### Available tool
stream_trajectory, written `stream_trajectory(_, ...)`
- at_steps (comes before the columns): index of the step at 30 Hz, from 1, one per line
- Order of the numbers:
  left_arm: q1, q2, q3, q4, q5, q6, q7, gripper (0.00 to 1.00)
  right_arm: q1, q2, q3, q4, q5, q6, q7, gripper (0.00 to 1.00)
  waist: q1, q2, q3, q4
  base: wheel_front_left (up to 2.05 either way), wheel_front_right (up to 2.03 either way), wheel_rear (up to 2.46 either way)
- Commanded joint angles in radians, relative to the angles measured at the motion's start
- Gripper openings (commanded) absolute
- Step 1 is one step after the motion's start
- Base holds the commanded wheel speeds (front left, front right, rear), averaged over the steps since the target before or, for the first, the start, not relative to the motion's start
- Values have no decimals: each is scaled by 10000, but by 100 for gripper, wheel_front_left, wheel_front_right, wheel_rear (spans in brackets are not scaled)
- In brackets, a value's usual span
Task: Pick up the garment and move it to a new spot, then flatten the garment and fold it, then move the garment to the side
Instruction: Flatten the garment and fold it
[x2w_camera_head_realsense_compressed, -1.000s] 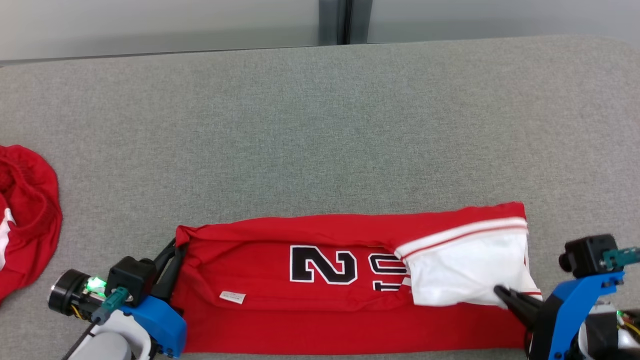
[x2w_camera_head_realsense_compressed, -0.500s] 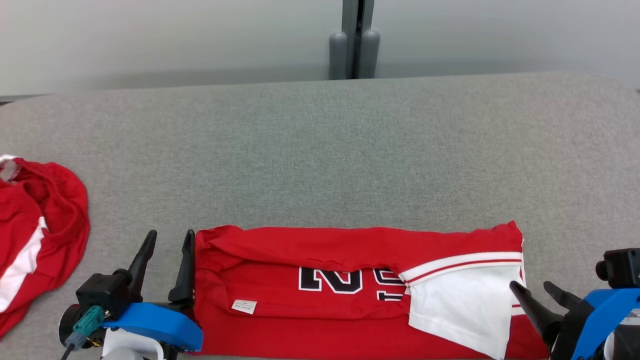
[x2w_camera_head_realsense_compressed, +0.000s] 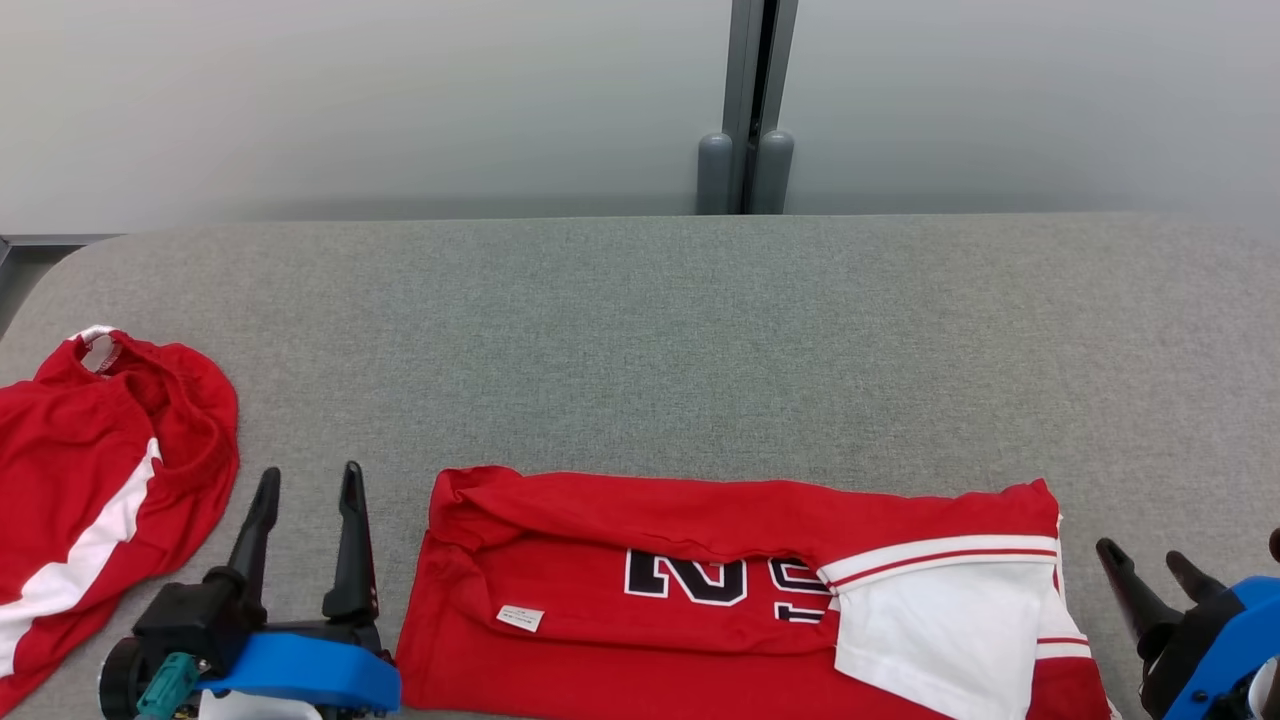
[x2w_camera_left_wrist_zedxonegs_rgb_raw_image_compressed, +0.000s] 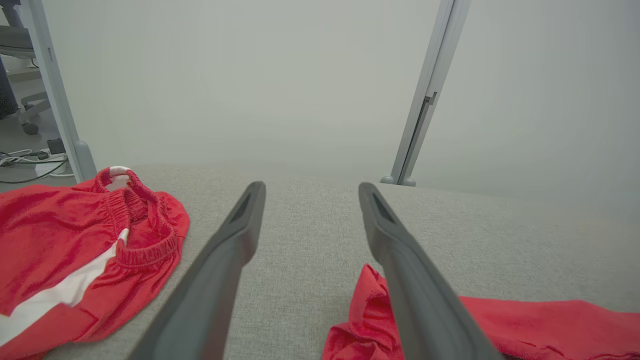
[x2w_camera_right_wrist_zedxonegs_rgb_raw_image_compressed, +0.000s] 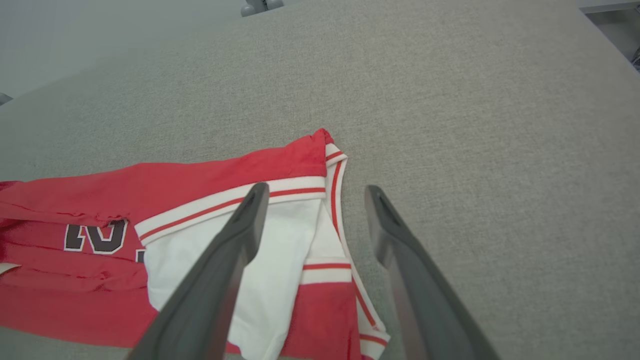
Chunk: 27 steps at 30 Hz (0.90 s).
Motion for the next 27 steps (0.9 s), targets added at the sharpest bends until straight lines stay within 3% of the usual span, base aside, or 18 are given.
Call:
stream_trajectory(1,43,-11,7,197,96,-217,-39,100,-227,-19,-41,217,-163,5,-421,100,0,1,-12,13,0,0,0)
stream_trajectory(11,-118,102,-117,931,312,-536,-40,100,-772,-18,21,2144,-198,5,-2030,100,0,1,52,10,0,0,0)
stream_trajectory(18,-297,96,-264,1019,480,-579,-40,100,-1374,-20,285,3674,10,5,-1941,100,0,1,184,143,0,0,0)
stream_trajectory(27,-396,97,-307,969,405,-571,-29,100,-1654,-21,48,4707,-1148,5,-1370,100,0,1,272,380,0,0,0)
